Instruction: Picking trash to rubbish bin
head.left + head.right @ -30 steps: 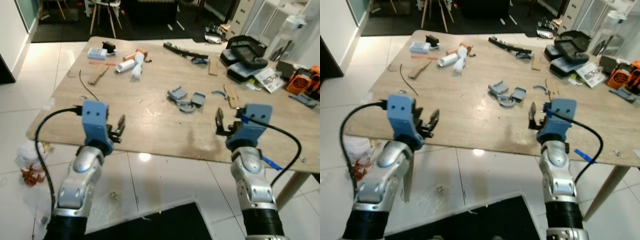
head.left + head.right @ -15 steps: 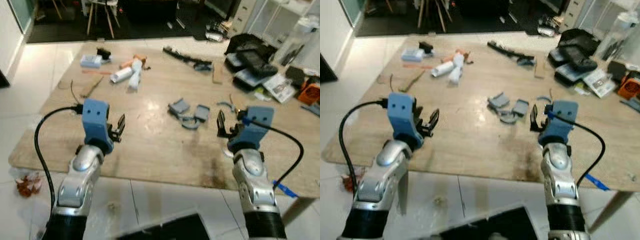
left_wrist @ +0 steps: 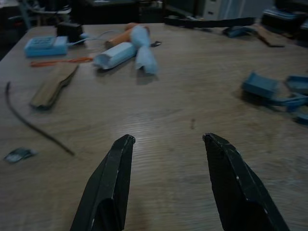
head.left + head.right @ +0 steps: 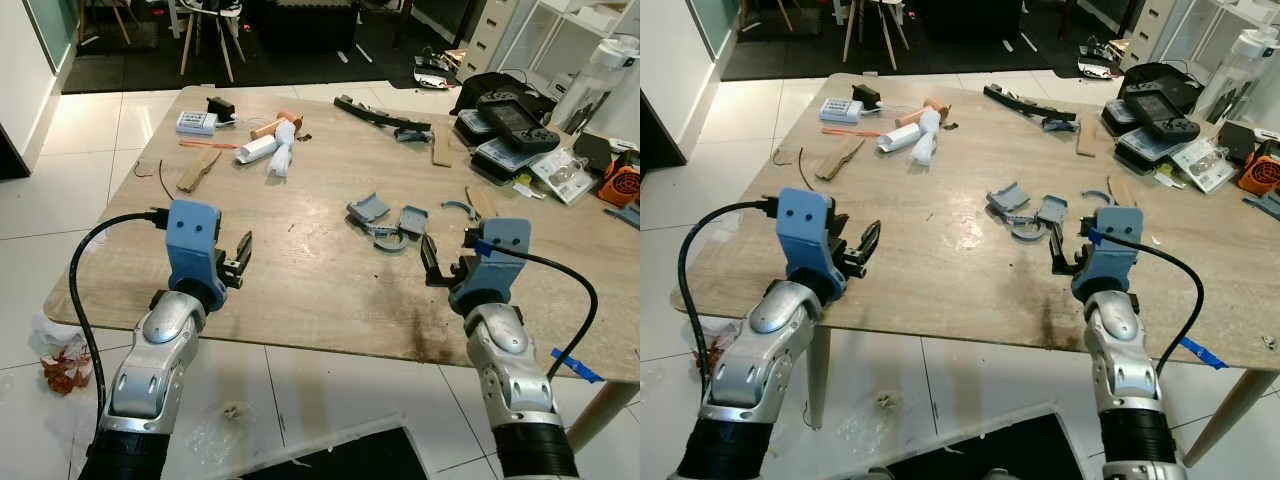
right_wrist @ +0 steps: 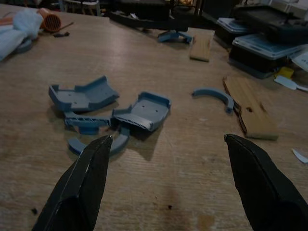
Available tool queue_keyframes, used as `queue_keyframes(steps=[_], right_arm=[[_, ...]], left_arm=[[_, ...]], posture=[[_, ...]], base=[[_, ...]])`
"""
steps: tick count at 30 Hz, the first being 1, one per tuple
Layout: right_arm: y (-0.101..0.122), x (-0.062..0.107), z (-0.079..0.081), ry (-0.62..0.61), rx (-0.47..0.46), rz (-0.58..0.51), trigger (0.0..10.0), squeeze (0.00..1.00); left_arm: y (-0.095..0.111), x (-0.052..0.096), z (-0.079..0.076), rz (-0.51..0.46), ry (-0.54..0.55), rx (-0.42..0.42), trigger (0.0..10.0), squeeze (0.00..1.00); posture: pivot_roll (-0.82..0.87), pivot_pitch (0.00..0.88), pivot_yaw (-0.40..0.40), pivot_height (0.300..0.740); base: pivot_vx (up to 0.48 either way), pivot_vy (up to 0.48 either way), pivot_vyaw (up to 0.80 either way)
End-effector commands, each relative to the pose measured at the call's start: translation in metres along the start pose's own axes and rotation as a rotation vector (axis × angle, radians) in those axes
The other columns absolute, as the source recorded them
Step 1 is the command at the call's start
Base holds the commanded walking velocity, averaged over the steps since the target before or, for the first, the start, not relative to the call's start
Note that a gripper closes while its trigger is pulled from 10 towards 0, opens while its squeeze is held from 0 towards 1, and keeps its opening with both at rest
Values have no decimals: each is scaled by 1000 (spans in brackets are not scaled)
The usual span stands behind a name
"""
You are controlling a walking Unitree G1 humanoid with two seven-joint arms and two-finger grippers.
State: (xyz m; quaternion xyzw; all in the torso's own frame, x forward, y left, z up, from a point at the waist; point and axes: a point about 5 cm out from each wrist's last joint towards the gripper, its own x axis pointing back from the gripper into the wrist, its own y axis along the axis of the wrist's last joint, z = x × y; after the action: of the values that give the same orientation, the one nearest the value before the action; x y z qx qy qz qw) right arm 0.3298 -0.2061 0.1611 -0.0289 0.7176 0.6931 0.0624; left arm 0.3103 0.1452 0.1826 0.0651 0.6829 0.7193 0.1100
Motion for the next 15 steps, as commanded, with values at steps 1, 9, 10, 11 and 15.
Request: queue_keyframes(steps=[1,9,10,11,15], right_arm=[[-1,-3,-1,28,9,4,10000,1000],[2,-15,5,143,4,-22,10000,1000],[2,-19,5,160,3,-27,10000,1000],[3,-21,6,170,4,-31,10000,1000],[5,-31,4,181,20,-26,10000,592]], left_arm=[[0,1,-2,11,-22,-32,10000,0],[5,-4,0,-6,-33,-59,10000,0],[7,-5,0,-8,-36,-62,10000,0],[8,-6,0,-10,-38,-64,10000,0],[14,-7,2,-26,-33,-66,10000,0]], posture=[[-43,199,-23,740],[-29,230,-4,740],[-25,235,-3,740],[-23,238,-2,740],[-4,260,4,740]], base=[[0,0,0],[0,0,0],[0,0,0],[0,0,0],[0,0,0]])
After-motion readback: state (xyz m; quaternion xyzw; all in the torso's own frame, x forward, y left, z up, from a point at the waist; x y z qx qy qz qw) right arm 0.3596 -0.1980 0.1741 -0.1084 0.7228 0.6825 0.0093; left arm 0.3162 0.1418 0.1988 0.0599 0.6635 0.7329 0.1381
